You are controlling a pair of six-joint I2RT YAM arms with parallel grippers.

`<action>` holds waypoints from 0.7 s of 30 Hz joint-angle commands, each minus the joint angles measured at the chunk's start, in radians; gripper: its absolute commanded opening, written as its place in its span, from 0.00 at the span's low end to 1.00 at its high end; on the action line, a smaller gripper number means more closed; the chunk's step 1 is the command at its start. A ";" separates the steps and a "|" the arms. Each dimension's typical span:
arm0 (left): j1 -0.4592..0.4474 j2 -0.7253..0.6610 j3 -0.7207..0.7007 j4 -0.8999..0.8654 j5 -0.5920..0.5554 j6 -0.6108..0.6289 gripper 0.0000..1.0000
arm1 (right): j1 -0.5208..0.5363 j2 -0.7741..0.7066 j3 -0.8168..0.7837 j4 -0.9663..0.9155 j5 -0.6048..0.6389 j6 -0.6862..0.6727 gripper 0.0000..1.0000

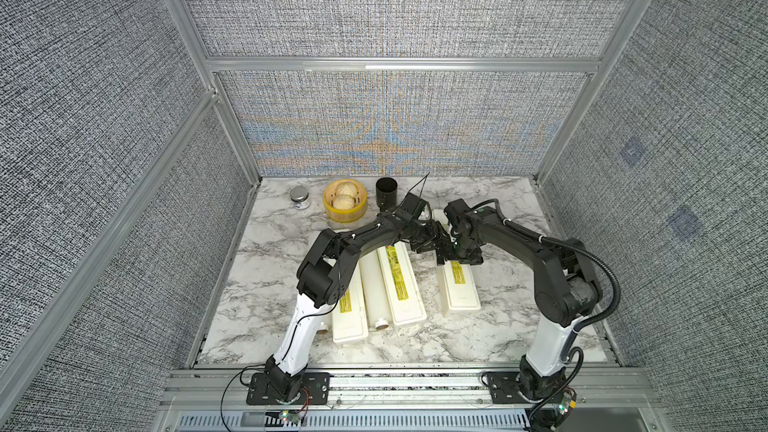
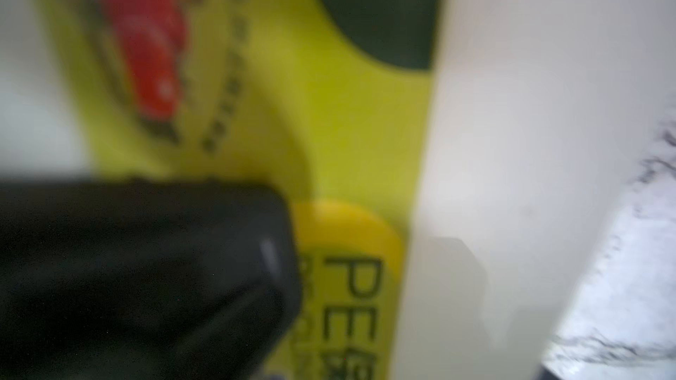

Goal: Put plastic wrap rolls into dispensers
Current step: Close the lid on the plastic wrap cutting box.

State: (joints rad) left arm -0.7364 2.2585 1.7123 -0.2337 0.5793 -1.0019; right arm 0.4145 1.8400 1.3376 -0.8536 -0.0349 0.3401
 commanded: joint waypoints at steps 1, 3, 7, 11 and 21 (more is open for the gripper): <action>-0.014 0.007 -0.017 -0.077 0.009 0.000 0.67 | 0.003 -0.028 -0.008 -0.051 -0.020 -0.045 0.99; -0.014 -0.003 -0.023 -0.078 0.000 0.009 0.67 | 0.002 -0.051 -0.009 -0.052 -0.054 -0.053 0.99; -0.013 0.007 -0.030 -0.079 -0.015 0.011 0.67 | -0.003 -0.097 -0.009 -0.058 -0.111 -0.068 0.99; -0.012 0.026 -0.045 -0.073 -0.032 0.006 0.66 | -0.009 -0.124 -0.020 -0.077 -0.115 -0.083 0.99; -0.002 0.022 -0.056 -0.062 -0.036 0.013 0.66 | -0.070 -0.258 -0.133 -0.094 -0.240 -0.128 0.99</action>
State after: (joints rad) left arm -0.7406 2.2642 1.6684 -0.1730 0.6285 -0.9989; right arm 0.3580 1.6093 1.2297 -0.9245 -0.1818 0.2352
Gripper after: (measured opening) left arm 0.658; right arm 0.989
